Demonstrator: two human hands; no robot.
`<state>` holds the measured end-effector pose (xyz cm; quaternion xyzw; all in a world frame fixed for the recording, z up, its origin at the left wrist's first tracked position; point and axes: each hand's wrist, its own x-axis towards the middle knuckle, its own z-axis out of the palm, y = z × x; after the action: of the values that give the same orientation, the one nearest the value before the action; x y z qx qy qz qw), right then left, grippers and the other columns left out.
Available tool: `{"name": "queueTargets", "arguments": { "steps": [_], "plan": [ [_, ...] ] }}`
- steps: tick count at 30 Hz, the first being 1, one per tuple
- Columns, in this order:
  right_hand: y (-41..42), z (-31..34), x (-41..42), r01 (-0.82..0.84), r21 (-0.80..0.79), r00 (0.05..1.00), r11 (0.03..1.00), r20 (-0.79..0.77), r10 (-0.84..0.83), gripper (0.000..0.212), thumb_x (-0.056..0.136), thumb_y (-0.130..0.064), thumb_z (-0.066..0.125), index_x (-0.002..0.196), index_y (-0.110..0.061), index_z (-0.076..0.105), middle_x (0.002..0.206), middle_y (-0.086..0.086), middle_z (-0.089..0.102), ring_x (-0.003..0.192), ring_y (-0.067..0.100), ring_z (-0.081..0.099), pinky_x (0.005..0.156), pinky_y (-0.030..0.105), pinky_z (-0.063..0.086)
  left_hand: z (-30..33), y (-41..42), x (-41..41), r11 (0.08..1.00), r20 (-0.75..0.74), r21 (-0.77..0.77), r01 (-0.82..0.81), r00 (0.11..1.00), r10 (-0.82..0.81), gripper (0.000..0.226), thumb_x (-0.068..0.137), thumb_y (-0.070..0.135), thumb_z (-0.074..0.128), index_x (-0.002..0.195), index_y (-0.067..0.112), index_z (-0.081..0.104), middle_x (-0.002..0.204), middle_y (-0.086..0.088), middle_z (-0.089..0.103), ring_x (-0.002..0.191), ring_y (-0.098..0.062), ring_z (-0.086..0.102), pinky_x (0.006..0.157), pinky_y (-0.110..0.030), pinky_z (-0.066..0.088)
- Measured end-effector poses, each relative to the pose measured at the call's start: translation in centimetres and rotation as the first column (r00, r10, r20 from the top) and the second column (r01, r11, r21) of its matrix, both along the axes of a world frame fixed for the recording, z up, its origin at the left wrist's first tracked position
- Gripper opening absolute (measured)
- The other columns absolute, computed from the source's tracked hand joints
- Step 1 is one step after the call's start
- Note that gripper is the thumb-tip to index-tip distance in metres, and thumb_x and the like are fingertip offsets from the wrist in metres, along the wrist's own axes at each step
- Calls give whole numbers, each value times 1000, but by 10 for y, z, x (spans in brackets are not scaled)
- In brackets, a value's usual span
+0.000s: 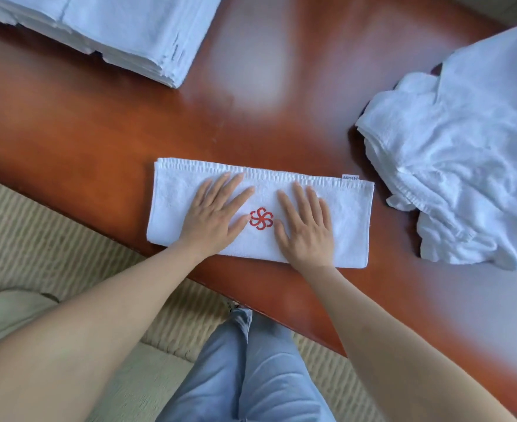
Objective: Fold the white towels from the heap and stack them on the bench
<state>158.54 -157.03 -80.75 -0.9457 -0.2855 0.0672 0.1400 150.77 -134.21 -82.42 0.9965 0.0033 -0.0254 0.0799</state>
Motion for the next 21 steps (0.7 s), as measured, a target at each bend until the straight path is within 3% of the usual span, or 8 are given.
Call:
{"name": "queueTargets", "arguments": {
  "steps": [3, 8, 14, 18, 20, 21],
  "plan": [
    [-43, 2, 14, 92, -49, 996, 995, 24, -91, 58, 101, -43, 47, 157, -28, 40, 167, 0, 31, 156, 26, 23, 124, 50, 23, 5, 29, -18, 996, -67, 36, -82, 994, 84, 64, 105, 57, 34, 163, 35, 18, 172, 2, 9, 159, -23, 5, 126, -54, 10],
    [-69, -15, 21, 167, -129, 986, 977, 32, -165, 63, 100, -48, 38, 160, -35, 26, 169, -7, 20, 158, 21, 12, 128, 46, 7, -6, 45, -33, 967, -98, 129, -221, 967, 234, 66, 103, 64, 20, 163, 38, 12, 172, 6, 3, 159, -25, 3, 120, -67, 4],
    [-59, 19, 25, 128, -259, 964, 957, -195, -182, 63, 102, -43, 37, 162, -34, 19, 171, -6, 9, 158, 20, 0, 128, 45, 2, 28, 29, -18, 939, -382, 201, -280, 860, 338, 65, 104, 62, 10, 160, 40, -14, 169, 8, -21, 156, -29, -16, 117, -71, 1],
    [-60, 62, 29, 181, -231, 879, 956, -399, -262, 59, 98, -33, 54, 154, -30, 35, 167, -4, 19, 154, 22, 14, 122, 44, 24, 71, -2, 7, 950, -565, 172, -261, 763, 312, 68, 106, 52, 25, 164, 29, -3, 171, 2, -13, 157, -30, -8, 123, -62, 1],
    [-68, 83, 27, 387, -183, 736, 904, -529, -422, 58, 96, -27, 57, 151, -25, 40, 162, -1, 27, 146, 27, 29, 113, 46, 40, 89, -20, 20, 972, -606, 149, -179, 761, 233, 66, 106, 49, 33, 163, 27, 8, 171, -1, -5, 157, -30, -2, 123, -59, 5],
    [-72, 90, 24, 529, -186, 618, 828, -584, -527, 59, 95, -25, 58, 150, -24, 39, 158, 1, 29, 139, 30, 38, 105, 47, 46, 97, -31, 28, 982, -621, 124, -144, 760, 190, 64, 105, 47, 36, 162, 27, 13, 171, -2, -2, 157, -30, 0, 123, -58, 8]
  ]
}}
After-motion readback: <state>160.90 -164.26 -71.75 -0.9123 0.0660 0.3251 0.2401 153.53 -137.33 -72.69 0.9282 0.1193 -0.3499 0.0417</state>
